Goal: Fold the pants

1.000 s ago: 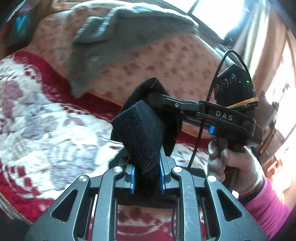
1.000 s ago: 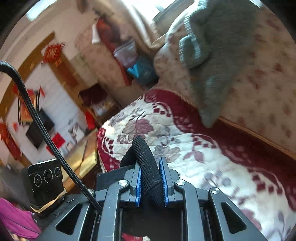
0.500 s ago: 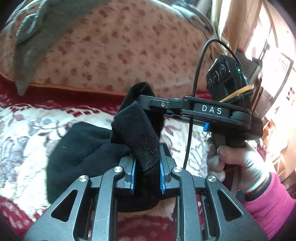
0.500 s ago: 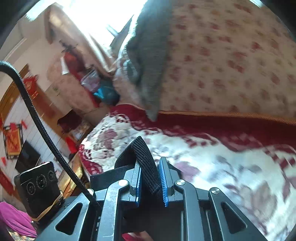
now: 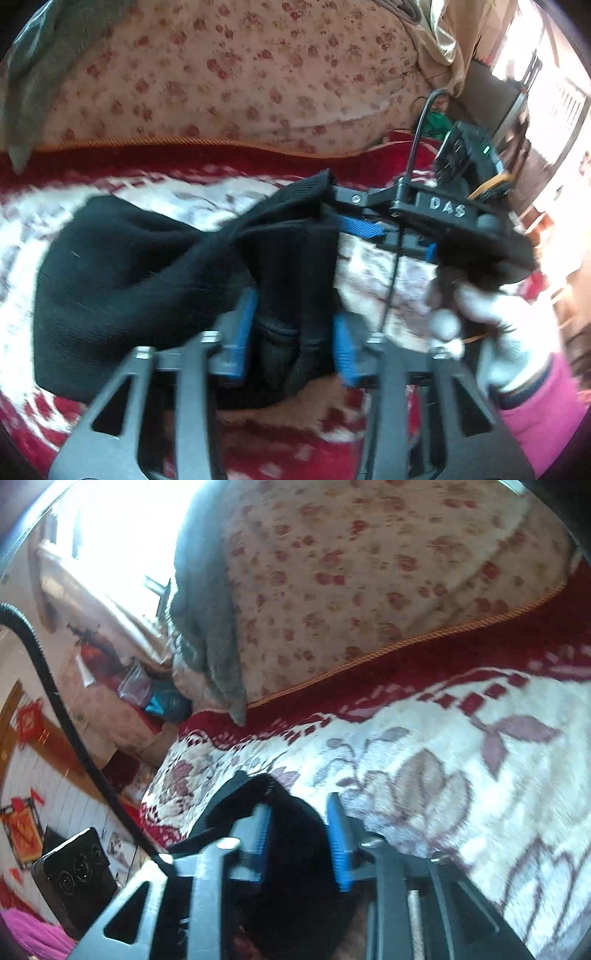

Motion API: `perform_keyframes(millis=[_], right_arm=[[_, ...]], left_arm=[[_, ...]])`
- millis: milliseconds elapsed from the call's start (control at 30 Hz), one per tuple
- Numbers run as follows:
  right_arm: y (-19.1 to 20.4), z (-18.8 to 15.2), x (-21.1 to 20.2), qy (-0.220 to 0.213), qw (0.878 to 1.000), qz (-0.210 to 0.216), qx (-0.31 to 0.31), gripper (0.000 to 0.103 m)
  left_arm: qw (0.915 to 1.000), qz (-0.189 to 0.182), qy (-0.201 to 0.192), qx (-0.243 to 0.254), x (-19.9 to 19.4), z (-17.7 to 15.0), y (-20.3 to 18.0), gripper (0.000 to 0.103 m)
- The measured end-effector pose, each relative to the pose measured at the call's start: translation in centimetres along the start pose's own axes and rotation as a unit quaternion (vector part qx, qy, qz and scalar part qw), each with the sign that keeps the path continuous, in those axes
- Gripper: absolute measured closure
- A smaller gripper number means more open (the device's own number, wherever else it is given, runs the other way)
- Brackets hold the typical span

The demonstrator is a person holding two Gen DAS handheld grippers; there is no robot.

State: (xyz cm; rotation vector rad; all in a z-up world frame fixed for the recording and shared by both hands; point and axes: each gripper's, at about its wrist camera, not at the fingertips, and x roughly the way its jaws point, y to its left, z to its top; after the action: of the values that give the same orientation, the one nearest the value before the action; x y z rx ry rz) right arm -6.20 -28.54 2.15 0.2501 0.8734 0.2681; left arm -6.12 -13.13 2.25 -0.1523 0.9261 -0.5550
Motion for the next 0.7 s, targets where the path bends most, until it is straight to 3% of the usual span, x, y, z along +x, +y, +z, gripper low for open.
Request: perform_keyframes(millis=[300,467,600,700], right_arm=[[-0.9,-1.3,-4.2,-0.035,0.998,-0.023,0.046,0.058],[-1.2,-2.2,-7.0,-0.056,0.996,-0.013,0.068,0.058],[-0.3,-3.4,-7.3,-0.047,0.997,-0.005,0.068,0.050],[0.7,-4.5,-6.5,-0.027,0.998,-0.007,0.055,0.049]], left_arm=[[0.9991,-0.040,0.017,-0.001,-1.8,-0.7,-0.8,0.049],[0.9977,-0.064,-0.001,0.023,-4.7,-0.4,-1.1,0.049],[0.9986,-0.040,-0.012,0.033,-6.4,-0.1,0.2,0.049],[0.9996,0.003,-0.023,0.018,-6.8,0.1,2.8,0.049]])
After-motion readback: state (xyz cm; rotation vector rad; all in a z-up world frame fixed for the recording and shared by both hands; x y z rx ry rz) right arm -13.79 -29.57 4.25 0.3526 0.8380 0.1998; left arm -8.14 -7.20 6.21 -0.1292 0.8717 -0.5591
